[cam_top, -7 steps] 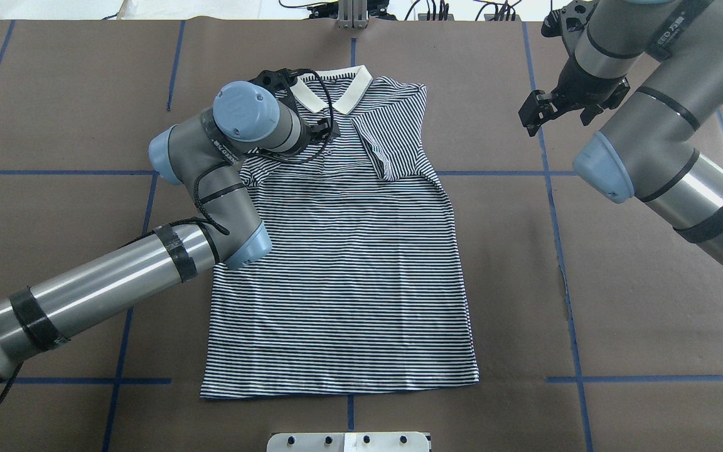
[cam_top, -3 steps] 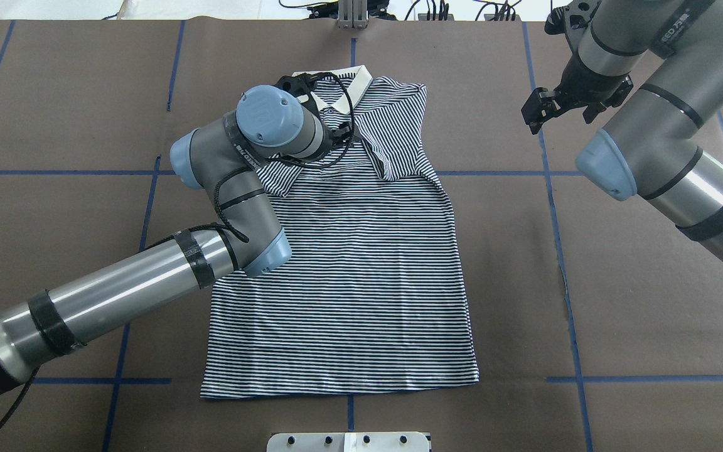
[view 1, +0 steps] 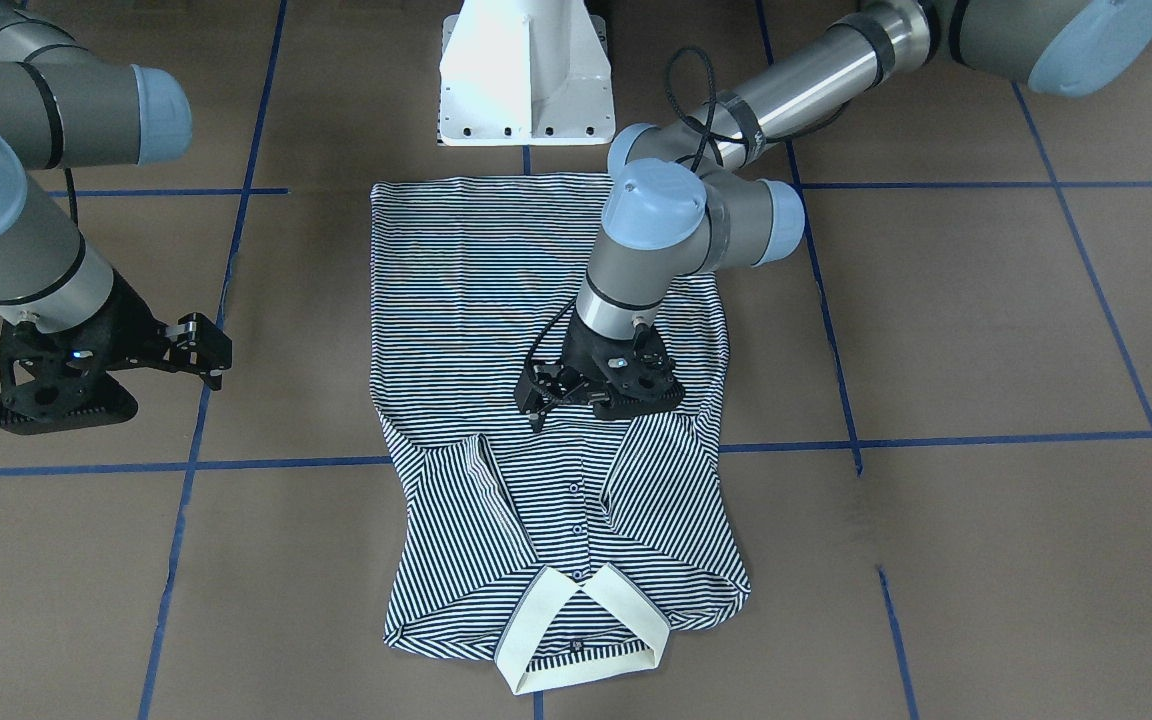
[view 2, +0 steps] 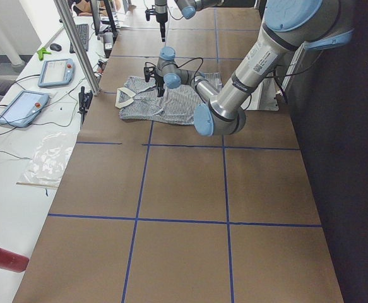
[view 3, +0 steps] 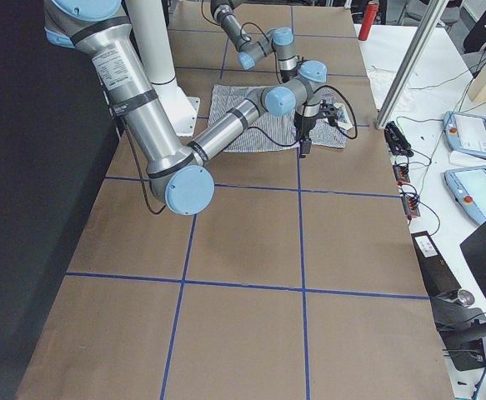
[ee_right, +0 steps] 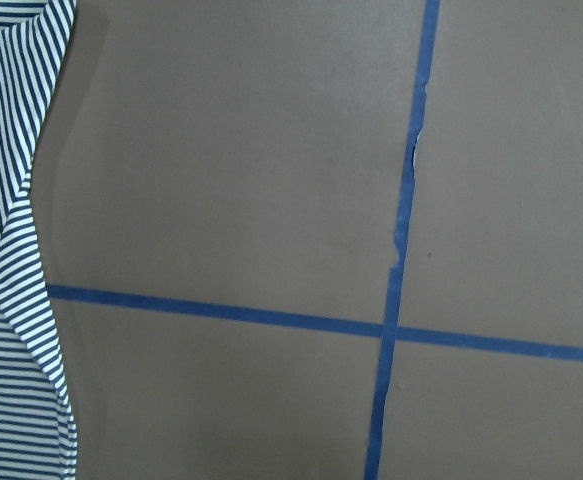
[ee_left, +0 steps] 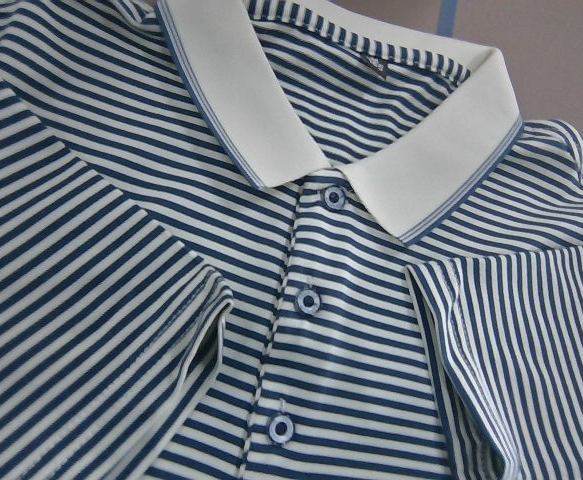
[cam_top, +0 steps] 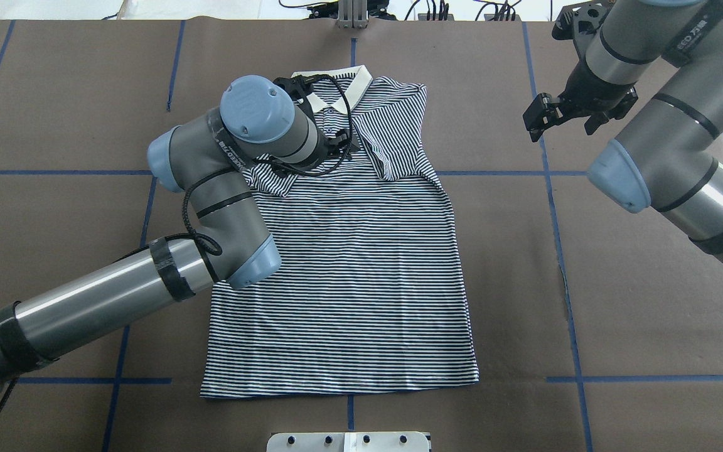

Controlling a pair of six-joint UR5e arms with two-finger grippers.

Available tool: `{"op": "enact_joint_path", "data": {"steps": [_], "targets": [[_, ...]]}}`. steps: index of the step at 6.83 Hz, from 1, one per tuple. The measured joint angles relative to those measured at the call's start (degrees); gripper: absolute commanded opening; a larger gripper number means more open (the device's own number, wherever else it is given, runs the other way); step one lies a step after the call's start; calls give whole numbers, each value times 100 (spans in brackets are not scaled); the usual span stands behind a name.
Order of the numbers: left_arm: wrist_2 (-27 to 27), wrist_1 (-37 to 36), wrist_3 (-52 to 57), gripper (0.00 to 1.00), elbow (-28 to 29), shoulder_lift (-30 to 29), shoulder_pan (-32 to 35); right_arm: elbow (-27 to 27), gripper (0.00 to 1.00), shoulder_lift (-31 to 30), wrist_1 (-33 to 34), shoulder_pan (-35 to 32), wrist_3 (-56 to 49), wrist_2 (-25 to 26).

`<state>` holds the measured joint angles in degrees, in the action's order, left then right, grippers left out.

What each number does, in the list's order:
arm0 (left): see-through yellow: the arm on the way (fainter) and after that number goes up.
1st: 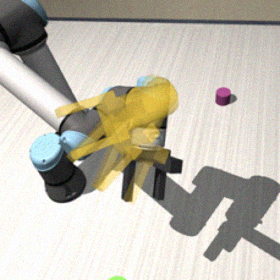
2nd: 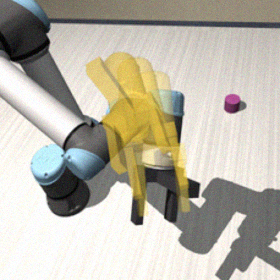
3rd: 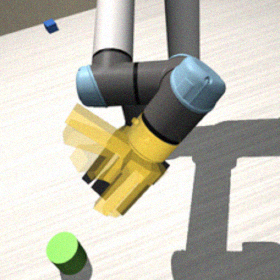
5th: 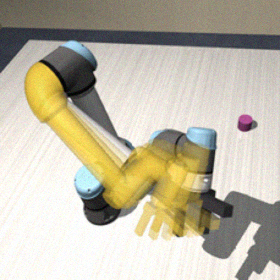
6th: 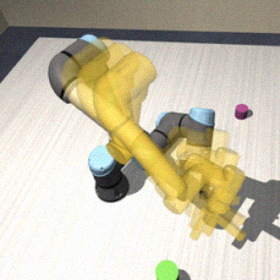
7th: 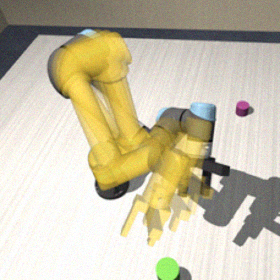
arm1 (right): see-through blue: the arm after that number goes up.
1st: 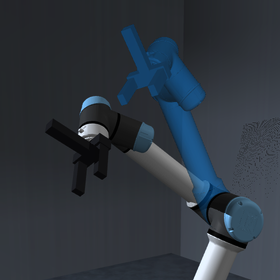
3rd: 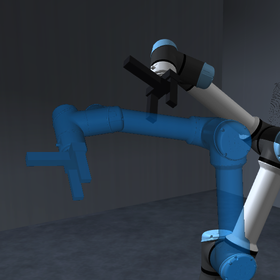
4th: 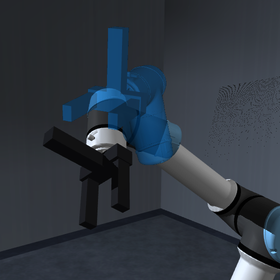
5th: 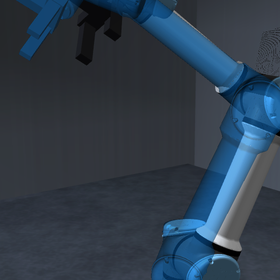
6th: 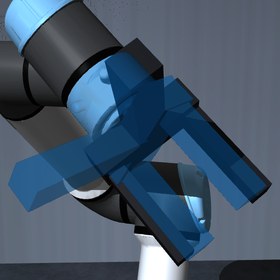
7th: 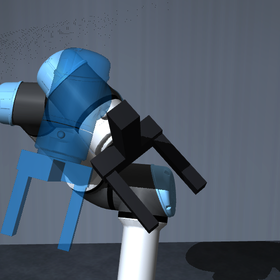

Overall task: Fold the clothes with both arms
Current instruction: 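Move the left gripper to the shirt side while the right reaches the hem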

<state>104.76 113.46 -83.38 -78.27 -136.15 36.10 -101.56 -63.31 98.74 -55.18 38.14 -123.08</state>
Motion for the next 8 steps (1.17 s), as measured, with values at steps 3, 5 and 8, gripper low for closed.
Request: {"op": "enact_joint_path", "data": {"steps": [3, 5, 8], "targets": [[149, -838, 440, 100, -1686, 1124, -11, -856, 100, -1194, -1420, 1224, 1940, 564], [125, -867, 538, 100, -2357, 1709, -27, -1039, 100, -1886, -2745, 2555, 3662, 1569], [128, -870, 545, 100, -2782, 1971, -30, -1326, 100, -2038, -2496, 4266, 5083, 2974]]}}
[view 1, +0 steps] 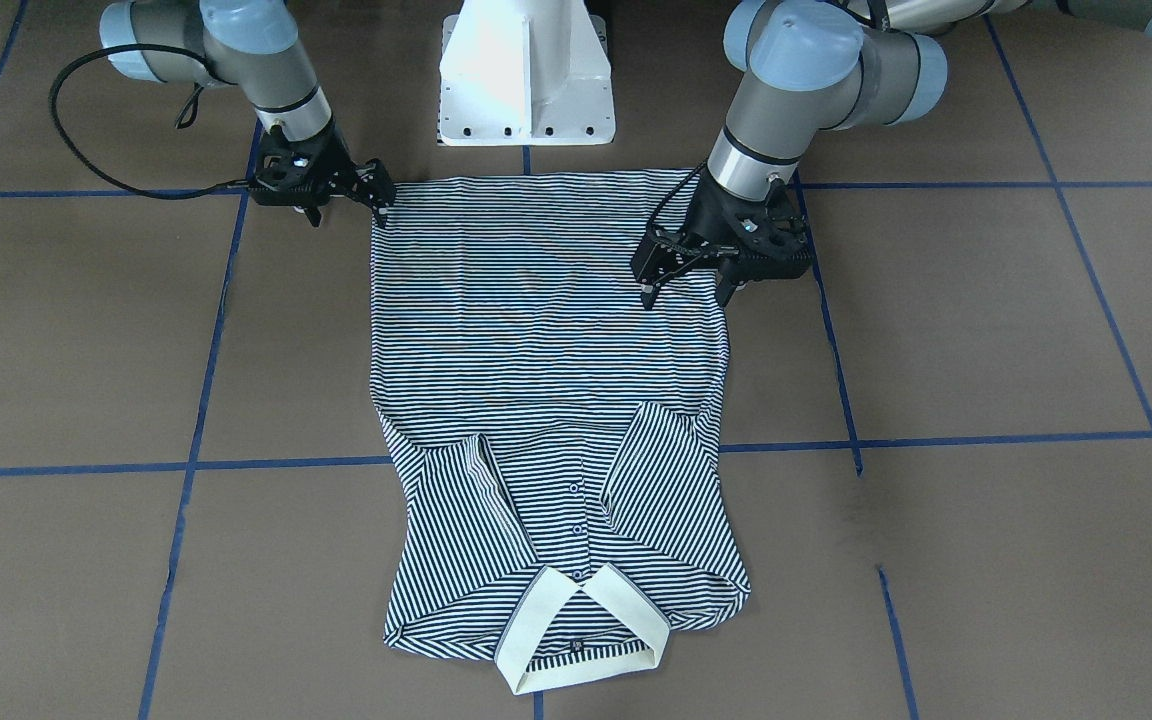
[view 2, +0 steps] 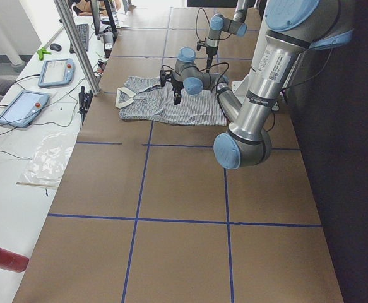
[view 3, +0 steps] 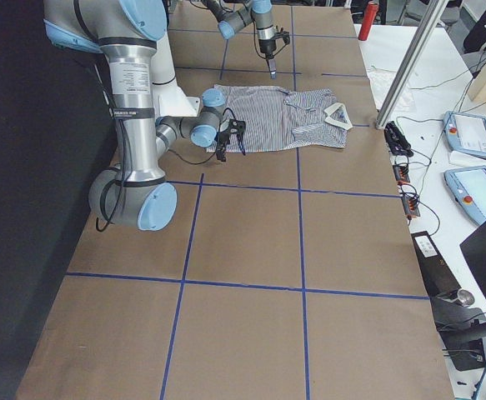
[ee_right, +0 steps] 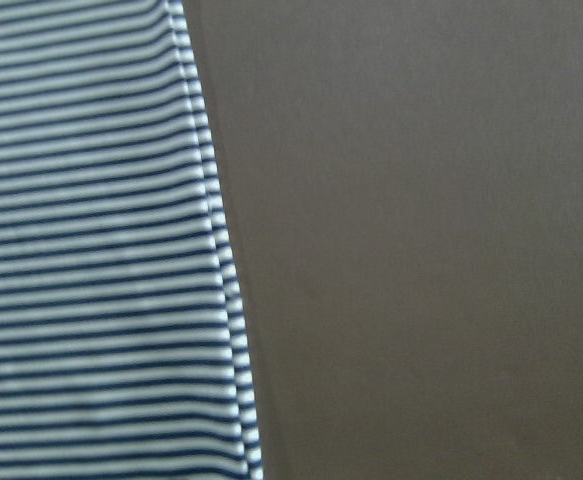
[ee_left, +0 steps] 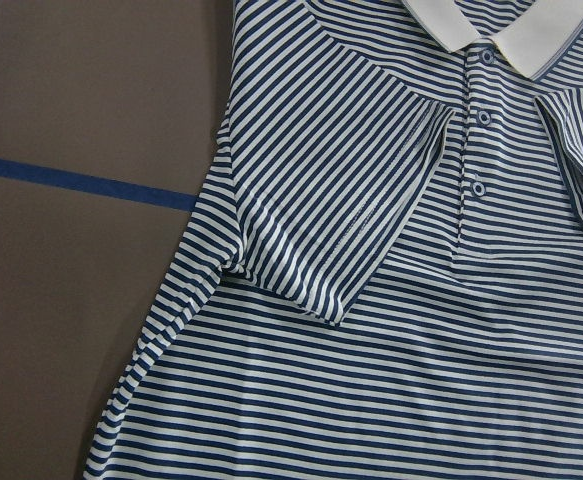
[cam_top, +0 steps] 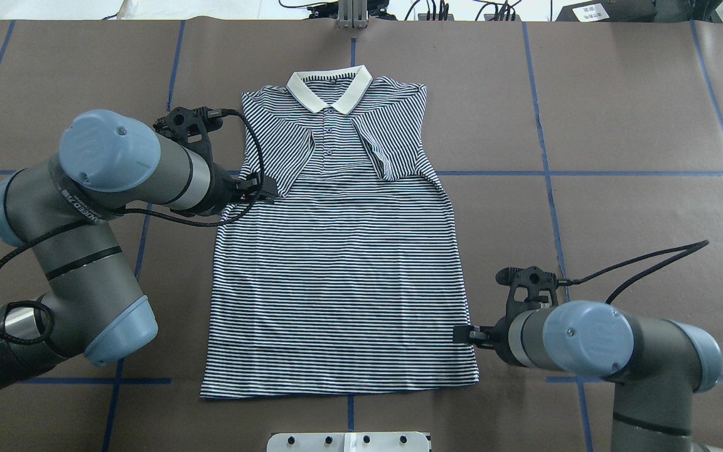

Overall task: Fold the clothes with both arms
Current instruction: 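Move the left gripper to the shirt side while the right reaches the hem, then lower both grippers onto the shirt edges to grasp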

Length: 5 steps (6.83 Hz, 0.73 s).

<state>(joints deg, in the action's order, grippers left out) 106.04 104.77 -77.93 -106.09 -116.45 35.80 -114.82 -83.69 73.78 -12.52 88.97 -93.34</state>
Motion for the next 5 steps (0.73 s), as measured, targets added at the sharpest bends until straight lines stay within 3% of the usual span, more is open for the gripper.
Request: {"op": "enact_joint_path", "data": {"steps": [2, 5], "targets": [[11, 0, -3, 100, -84, 14, -2, -99, 100, 9, 352, 531, 331, 398], [12, 0, -3, 100, -85, 17, -16, -160, 98, 39, 410, 635, 406, 439]]}}
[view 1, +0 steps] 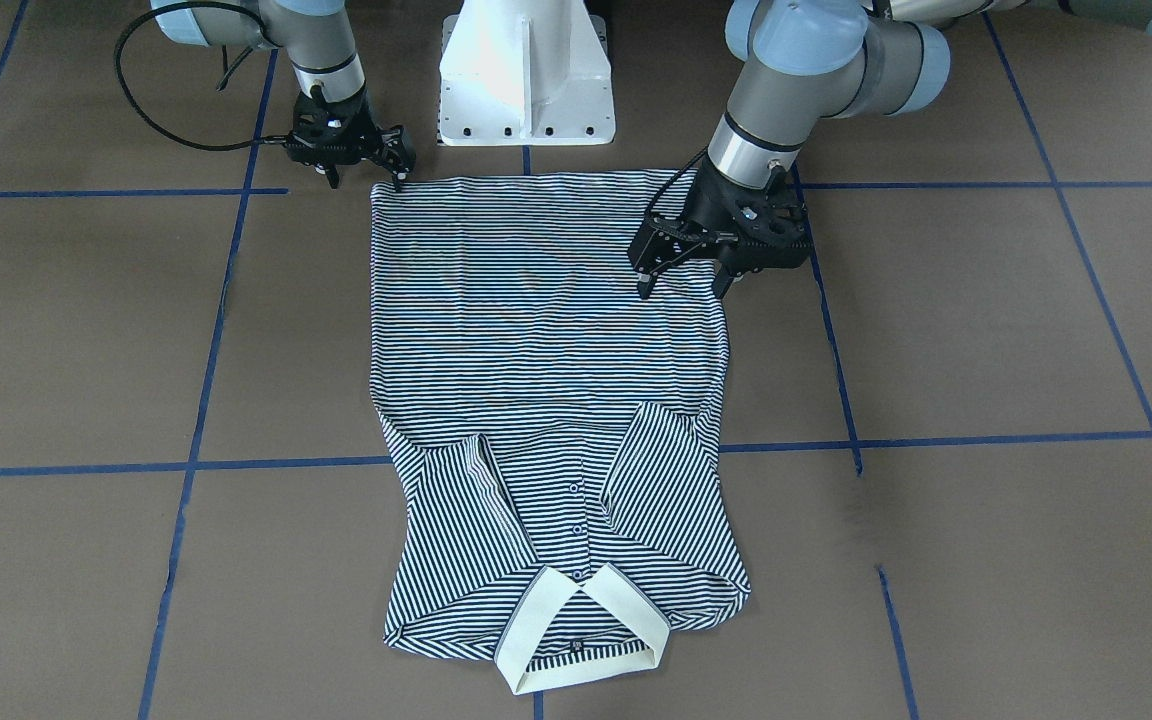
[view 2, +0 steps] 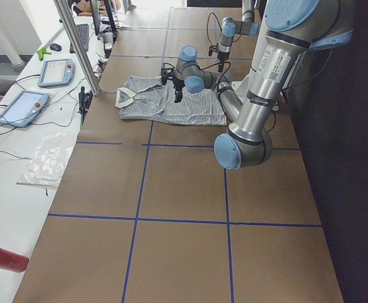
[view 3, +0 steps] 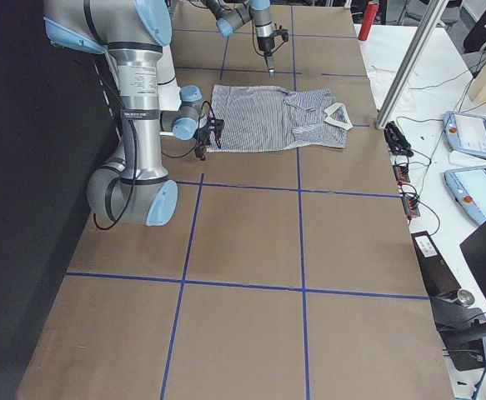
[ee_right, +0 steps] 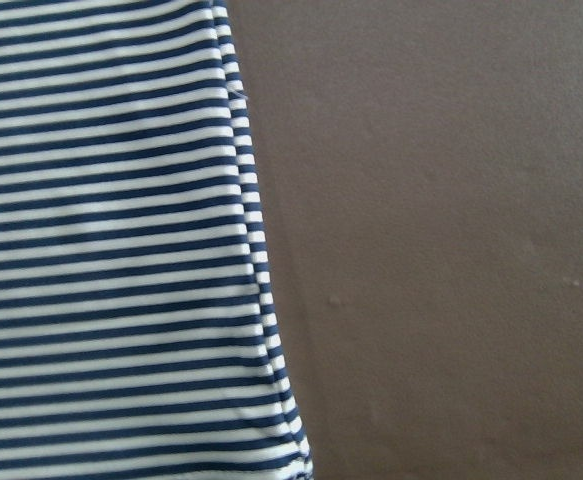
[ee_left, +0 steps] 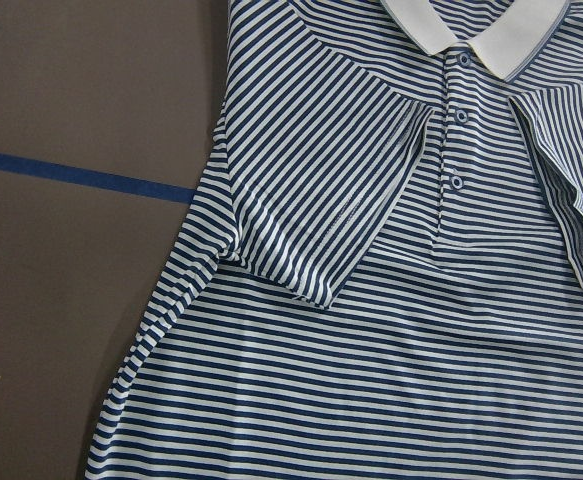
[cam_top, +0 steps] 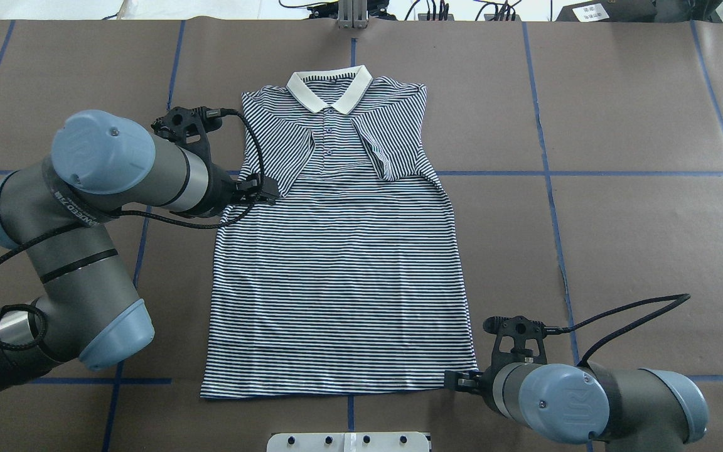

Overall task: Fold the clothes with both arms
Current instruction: 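Lower both grippers onto the shirt edges to grasp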

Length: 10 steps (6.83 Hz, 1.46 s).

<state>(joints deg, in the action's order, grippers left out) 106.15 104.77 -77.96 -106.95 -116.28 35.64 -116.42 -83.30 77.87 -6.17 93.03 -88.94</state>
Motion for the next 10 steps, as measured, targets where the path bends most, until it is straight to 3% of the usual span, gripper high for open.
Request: {"op": "enact_joint_path", "data": {"steps": [4, 8, 9, 10], "targets": [[2, -2, -28, 100, 7, -40, -7, 62, 87, 35, 29, 5, -30, -17], [2, 0, -52, 100, 43, -41, -32, 65, 87, 142, 35, -117, -53, -54], [2, 0, -52, 100, 58, -46, -39, 63, 71, 145, 35, -145, -62, -76], [2, 0, -53, 100, 73, -55, -44, 66, 47, 147, 35, -164, -70, -89]]}}
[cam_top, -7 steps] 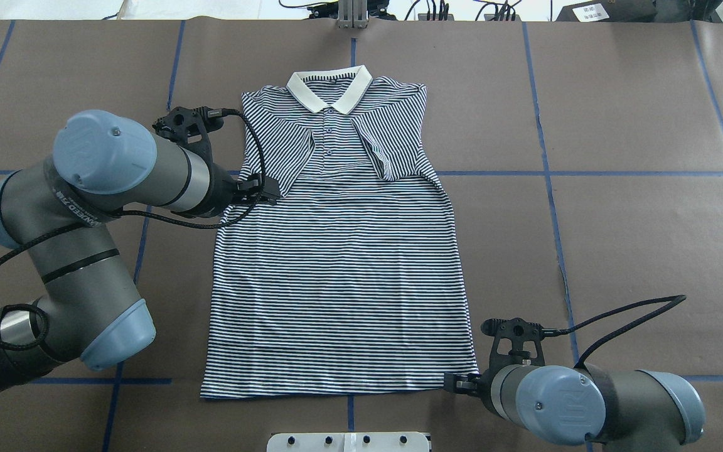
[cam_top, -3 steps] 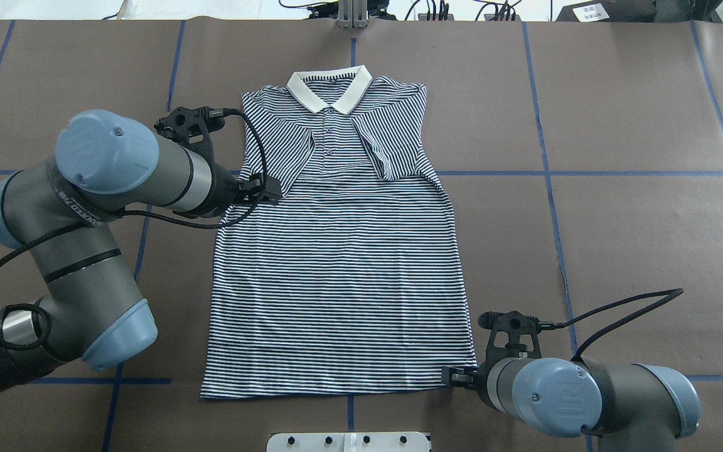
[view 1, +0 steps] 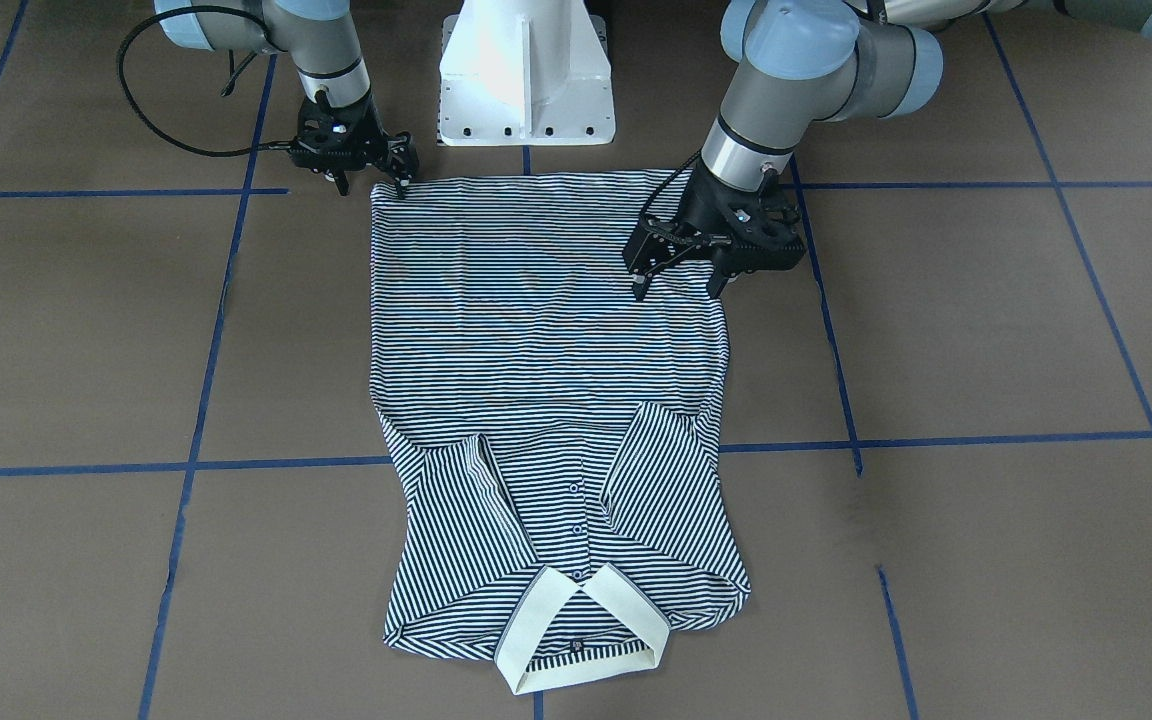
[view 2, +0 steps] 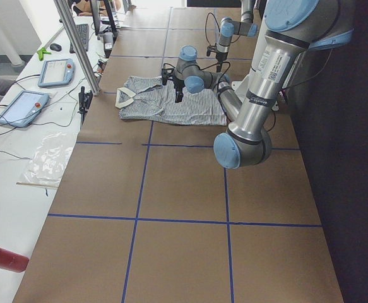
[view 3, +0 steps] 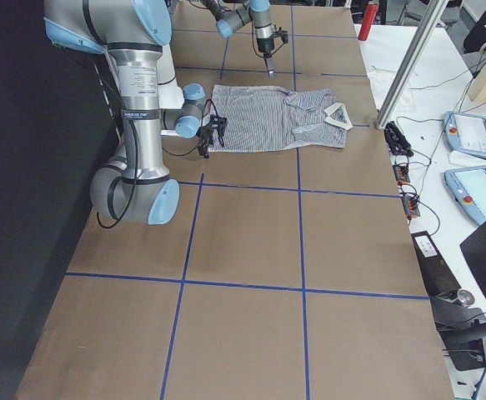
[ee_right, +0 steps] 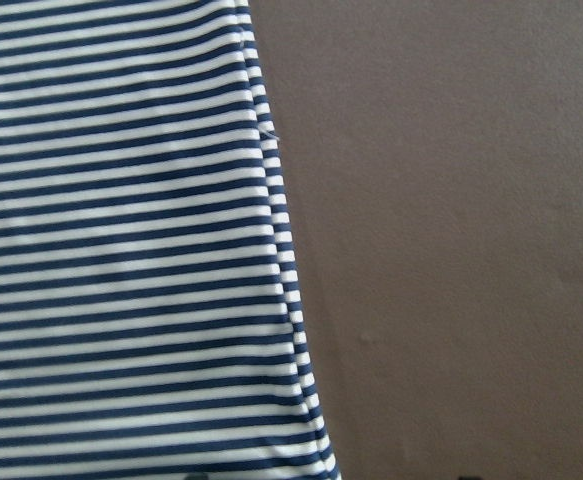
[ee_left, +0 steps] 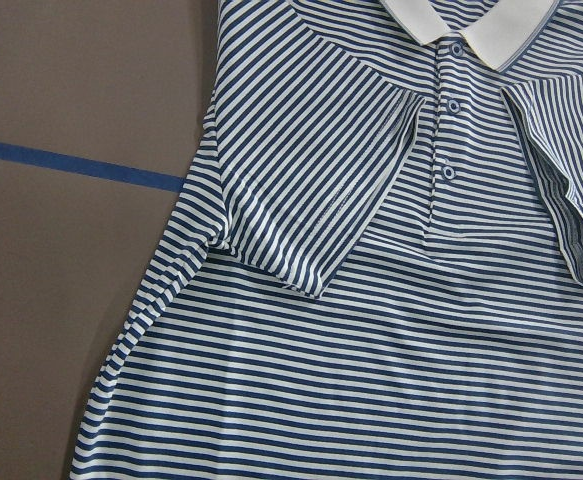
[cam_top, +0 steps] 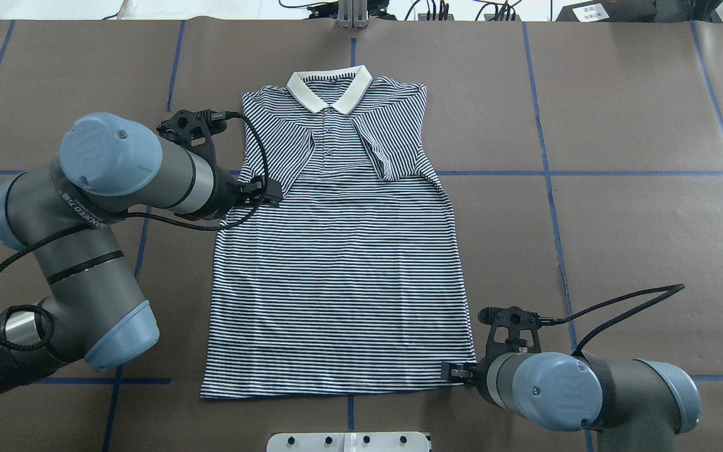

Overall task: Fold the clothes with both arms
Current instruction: 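Lower both grippers onto the shirt edges to grasp, then slide both grippers down to the hem corners nearest the robot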

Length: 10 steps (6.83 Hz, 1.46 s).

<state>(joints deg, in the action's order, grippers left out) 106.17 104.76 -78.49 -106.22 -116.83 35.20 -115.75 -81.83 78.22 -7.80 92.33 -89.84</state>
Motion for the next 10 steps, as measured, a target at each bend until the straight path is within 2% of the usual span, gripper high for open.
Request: {"op": "enact_joint_path", "data": {"steps": [1, 2, 3, 10], "targets": [[-2, 0, 0, 100, 8, -3, -2, 2, 26, 0, 0, -6, -3, -10], [-6, 0, 0, 100, 17, -6, -13, 2, 9, 3, 0, -9, -4, -19], [-8, 0, 0, 100, 25, -6, -27, -3, 0, 5, -1, -11, -5, -22], [-8, 42, -23, 100, 98, 43, -163, -58, 0, 122, -8, -134, -7, 13]]}}
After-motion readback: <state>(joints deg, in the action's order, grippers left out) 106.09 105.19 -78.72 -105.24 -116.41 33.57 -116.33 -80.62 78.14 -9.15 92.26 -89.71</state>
